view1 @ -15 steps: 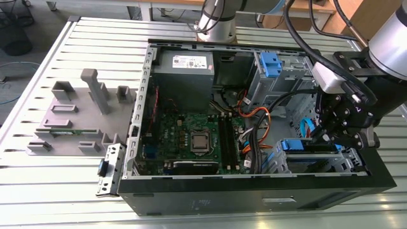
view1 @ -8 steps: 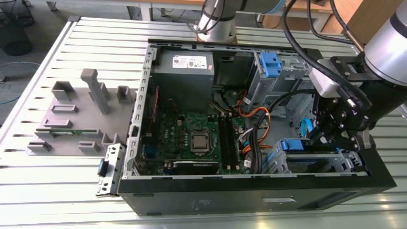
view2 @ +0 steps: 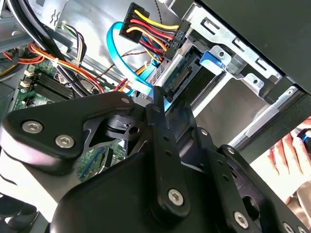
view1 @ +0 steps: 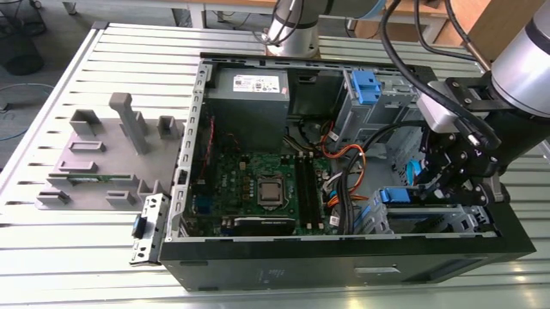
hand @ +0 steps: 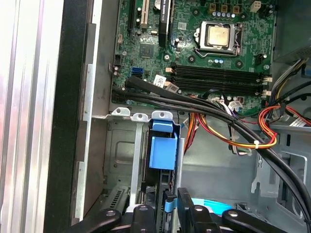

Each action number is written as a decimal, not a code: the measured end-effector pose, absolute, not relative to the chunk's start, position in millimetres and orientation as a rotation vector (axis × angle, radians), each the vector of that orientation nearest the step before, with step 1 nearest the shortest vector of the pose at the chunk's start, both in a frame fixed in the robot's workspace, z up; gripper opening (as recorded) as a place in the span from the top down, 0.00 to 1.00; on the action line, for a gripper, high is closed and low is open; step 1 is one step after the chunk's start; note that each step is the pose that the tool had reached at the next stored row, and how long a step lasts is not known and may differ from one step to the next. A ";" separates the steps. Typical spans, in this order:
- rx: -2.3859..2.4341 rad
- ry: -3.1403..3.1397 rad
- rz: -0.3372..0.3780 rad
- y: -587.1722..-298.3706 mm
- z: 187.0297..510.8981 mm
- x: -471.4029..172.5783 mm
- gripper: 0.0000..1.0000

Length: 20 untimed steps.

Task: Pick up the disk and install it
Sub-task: 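Insert the first disk wire, then insert the second disk wire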

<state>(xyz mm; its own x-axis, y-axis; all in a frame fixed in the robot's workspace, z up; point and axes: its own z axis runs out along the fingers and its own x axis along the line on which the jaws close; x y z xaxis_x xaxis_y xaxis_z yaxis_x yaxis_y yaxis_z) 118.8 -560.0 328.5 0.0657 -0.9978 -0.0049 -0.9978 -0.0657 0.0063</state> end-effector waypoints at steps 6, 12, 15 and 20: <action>2.292 -2.146 -0.012 -560.0 343.8 118.8 0.68; 2.292 -2.146 -0.013 -560.0 347.2 118.8 0.68; 2.292 -2.147 -0.013 -560.0 348.8 118.8 0.68; 2.292 -2.146 -0.013 -560.0 348.9 118.8 0.68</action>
